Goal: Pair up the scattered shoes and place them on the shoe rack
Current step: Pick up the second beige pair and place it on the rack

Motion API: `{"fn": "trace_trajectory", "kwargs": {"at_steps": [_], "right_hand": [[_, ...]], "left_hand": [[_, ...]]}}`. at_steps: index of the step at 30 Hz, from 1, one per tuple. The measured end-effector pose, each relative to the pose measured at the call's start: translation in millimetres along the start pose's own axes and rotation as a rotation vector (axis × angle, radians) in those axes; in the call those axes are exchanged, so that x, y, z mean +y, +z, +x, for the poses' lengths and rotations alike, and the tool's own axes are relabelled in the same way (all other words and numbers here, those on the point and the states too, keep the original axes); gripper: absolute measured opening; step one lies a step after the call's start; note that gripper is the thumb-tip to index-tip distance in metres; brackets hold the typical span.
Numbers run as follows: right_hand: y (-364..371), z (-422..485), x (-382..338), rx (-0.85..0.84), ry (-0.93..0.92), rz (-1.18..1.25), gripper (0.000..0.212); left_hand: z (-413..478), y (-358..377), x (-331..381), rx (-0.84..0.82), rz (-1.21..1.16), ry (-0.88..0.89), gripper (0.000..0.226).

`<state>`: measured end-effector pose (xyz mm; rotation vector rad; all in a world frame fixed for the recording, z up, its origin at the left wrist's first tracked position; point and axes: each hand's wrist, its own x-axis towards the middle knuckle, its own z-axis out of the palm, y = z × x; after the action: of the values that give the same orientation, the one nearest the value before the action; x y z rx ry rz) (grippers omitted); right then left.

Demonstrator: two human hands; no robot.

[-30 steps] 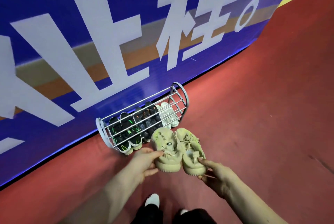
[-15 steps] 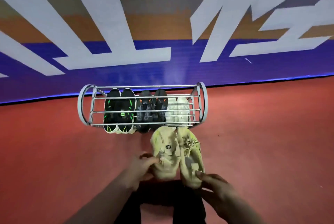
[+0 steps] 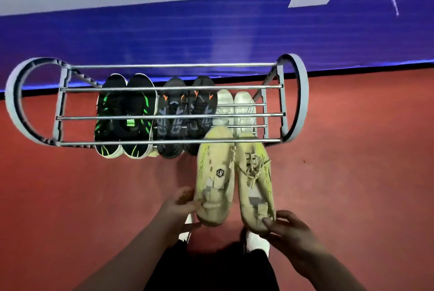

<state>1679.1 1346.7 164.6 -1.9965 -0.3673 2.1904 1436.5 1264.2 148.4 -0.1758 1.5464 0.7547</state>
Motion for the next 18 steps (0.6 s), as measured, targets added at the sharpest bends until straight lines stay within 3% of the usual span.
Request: {"fn": "trace_trajectory", "kwargs": {"at_steps": [3,7,12,18], "right_hand": [[4.9,28.4,-4.6,-0.019,-0.066,0.028,0.063],[19.5,52.9,-16.0,-0.037,-0.128,0.138,0.028],[51.7,81.1,-39.6,0.06,-0.185,0.13,0.022],[75.8,119.2,-56.3,0.134,-0.254,0.161,0.02]], "left_hand": [[33.5,-1.8,0.9,0.038,-0.046,0.045,0.037],[58.7,11.6,16.6,0.011,-0.073,0.134,0.035],[74.1,29.8,36.5,0.085,-0.043,0.23,0.031],[97.1,30.6,53.6,0.133,-0.04,0.223,0.034]]}}
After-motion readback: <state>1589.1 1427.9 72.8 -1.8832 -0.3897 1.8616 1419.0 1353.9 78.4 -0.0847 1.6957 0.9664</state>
